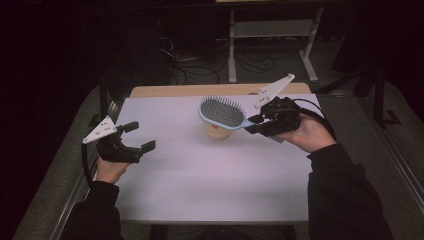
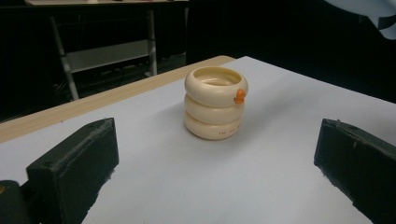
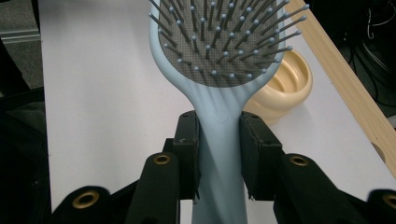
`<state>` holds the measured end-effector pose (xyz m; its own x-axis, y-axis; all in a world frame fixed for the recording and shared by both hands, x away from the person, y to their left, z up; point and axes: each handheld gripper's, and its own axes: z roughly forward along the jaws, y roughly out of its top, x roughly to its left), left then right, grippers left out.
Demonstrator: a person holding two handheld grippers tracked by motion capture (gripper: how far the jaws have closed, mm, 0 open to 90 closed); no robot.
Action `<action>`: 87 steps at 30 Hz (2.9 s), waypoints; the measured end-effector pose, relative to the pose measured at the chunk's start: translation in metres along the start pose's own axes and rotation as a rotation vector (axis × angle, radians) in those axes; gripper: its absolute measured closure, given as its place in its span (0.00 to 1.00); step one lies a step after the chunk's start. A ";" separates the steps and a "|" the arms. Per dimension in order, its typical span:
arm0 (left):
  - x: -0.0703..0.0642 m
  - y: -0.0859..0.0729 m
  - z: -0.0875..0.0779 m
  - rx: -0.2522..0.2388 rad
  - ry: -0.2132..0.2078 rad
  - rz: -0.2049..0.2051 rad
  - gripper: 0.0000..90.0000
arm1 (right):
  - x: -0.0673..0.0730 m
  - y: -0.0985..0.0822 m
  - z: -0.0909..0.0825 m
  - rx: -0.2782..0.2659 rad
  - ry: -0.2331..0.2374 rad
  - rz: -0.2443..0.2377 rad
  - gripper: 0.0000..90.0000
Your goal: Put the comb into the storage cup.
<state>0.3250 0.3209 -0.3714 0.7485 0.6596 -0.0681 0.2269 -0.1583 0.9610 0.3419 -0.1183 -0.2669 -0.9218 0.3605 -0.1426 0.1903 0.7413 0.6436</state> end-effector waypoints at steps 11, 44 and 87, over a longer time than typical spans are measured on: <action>-0.003 0.017 0.007 -0.004 -0.021 0.023 0.00 | 0.003 0.026 0.010 -0.033 0.000 -0.031 0.76; -0.020 0.066 0.030 -0.032 -0.155 0.006 0.00 | 0.001 0.058 0.044 -0.088 -0.007 -0.009 0.76; -0.034 0.098 0.066 -0.103 -0.101 -0.269 0.29 | 0.010 0.081 0.074 -0.121 -0.056 -0.053 0.76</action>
<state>0.3628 0.2347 -0.2928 0.7295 0.5907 -0.3448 0.3645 0.0908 0.9268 0.3728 -0.0124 -0.2722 -0.9085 0.3563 -0.2184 0.0968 0.6877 0.7195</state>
